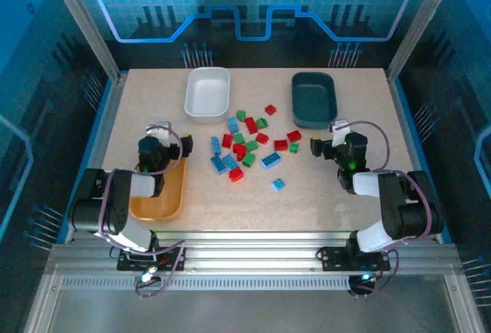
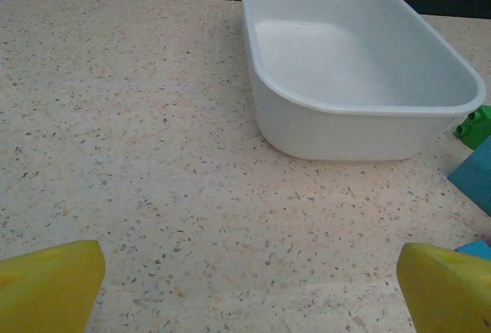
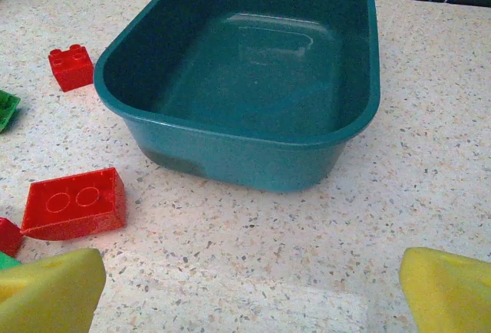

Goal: Sort the legos into containers by color

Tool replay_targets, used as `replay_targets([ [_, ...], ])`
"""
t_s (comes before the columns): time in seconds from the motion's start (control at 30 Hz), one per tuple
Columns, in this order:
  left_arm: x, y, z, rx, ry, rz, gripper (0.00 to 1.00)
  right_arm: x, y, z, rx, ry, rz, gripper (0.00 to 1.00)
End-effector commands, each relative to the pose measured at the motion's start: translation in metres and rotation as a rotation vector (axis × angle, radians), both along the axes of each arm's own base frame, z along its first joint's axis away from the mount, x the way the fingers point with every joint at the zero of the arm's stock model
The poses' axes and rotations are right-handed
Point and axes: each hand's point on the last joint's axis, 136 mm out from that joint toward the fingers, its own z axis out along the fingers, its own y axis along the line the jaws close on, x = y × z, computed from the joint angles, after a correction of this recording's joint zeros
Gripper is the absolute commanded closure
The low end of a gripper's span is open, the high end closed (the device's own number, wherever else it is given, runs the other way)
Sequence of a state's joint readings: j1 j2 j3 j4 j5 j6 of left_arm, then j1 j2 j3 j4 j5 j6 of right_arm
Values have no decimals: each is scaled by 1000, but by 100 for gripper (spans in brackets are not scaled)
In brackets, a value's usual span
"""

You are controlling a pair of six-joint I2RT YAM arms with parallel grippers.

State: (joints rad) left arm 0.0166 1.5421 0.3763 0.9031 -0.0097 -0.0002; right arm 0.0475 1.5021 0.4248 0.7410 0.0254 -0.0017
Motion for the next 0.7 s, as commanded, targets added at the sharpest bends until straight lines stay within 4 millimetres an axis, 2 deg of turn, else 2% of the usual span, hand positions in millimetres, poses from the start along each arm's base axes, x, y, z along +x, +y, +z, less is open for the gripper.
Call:
replay_targets([
  [0.0,4,-3,4,-5,-14,-18,1,4,1,5,-12,-13,-1,0],
  [0.67,4,0,4,-6,-14,-5,1,4,1,5,-10,-13,-1,0],
])
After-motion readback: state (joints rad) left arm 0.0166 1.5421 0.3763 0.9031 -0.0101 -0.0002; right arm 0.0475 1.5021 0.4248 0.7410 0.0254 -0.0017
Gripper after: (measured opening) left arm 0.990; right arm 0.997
